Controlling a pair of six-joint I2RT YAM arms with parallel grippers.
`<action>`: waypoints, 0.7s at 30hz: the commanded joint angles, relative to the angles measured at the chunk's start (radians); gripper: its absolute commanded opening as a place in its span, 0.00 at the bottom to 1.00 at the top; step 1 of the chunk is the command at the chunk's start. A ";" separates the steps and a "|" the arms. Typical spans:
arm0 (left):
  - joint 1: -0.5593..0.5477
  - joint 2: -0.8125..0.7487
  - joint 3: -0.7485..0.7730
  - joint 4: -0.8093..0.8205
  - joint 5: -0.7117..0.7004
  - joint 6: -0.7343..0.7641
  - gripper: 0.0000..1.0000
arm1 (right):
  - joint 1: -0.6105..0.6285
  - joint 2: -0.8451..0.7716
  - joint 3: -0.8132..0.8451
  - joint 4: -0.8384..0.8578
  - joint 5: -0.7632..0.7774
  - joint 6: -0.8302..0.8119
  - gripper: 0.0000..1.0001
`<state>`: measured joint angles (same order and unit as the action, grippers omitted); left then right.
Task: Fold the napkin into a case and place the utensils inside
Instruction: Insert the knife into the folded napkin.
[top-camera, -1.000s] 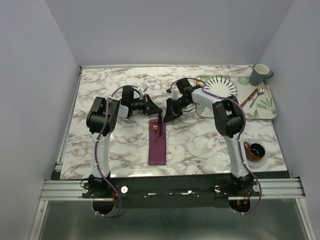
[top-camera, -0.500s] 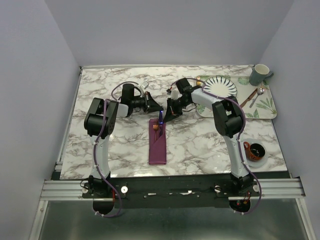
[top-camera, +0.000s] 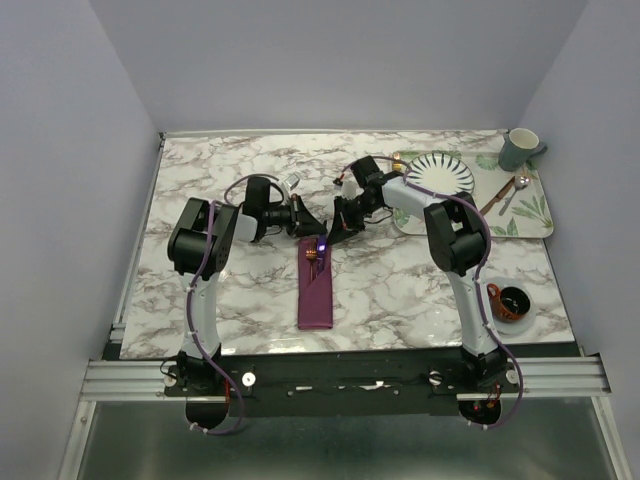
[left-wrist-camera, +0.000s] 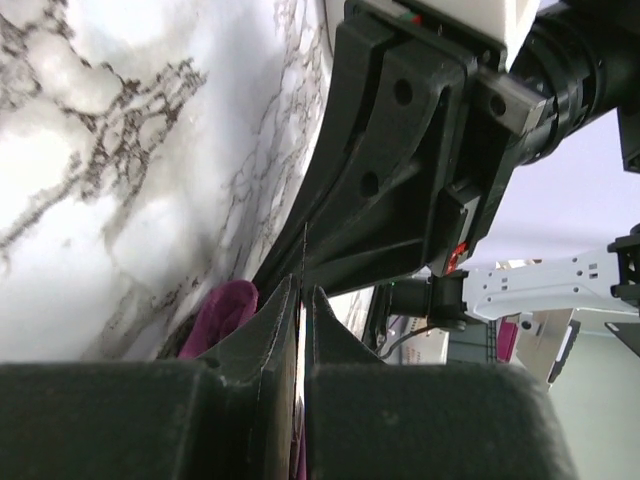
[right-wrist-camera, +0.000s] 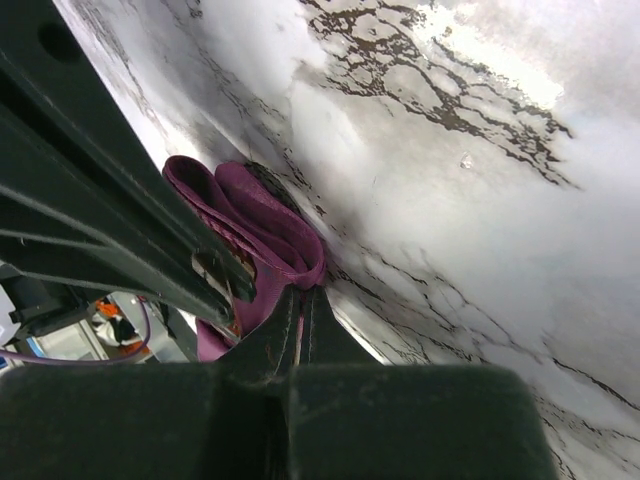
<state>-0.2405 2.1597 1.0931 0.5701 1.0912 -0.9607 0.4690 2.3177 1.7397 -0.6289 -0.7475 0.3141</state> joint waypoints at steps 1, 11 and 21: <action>-0.020 -0.073 -0.032 -0.001 0.038 0.025 0.11 | -0.004 0.028 0.023 0.024 0.043 0.008 0.01; -0.022 -0.116 -0.094 0.036 0.019 0.014 0.00 | -0.003 0.029 0.026 0.024 0.063 0.011 0.01; -0.022 -0.120 -0.185 0.221 -0.020 -0.113 0.00 | -0.004 0.023 0.023 0.024 0.059 0.020 0.01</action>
<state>-0.2573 2.0800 0.9520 0.6582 1.0885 -0.9871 0.4690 2.3177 1.7435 -0.6220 -0.7223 0.3244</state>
